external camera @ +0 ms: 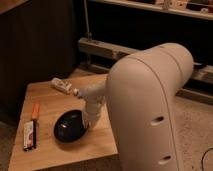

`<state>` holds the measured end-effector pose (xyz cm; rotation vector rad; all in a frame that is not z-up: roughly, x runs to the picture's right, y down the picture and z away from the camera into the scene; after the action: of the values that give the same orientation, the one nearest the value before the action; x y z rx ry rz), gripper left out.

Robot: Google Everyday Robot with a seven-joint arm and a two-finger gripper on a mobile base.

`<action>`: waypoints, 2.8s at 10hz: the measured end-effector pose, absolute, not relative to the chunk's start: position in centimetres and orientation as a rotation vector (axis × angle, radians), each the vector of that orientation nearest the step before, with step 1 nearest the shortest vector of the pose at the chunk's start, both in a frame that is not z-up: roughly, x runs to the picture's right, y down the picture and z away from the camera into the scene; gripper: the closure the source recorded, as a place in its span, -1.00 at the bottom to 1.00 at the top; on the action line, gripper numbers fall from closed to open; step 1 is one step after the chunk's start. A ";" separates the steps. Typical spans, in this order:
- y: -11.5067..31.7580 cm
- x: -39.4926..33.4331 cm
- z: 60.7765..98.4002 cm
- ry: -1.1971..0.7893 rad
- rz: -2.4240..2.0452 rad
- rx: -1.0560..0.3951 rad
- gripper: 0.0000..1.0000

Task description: Drag the ceramic bowl in a circle

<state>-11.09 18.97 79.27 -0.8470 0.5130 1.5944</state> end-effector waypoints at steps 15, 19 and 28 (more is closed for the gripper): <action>14.8 3.0 81.4 0.560 1.909 -0.786 1.00; 20.8 1.3 77.2 0.556 1.885 -0.866 1.00; 18.4 -14.2 79.5 0.458 1.549 -0.990 1.00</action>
<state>-14.18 18.44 79.54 -0.9902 0.4585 1.5494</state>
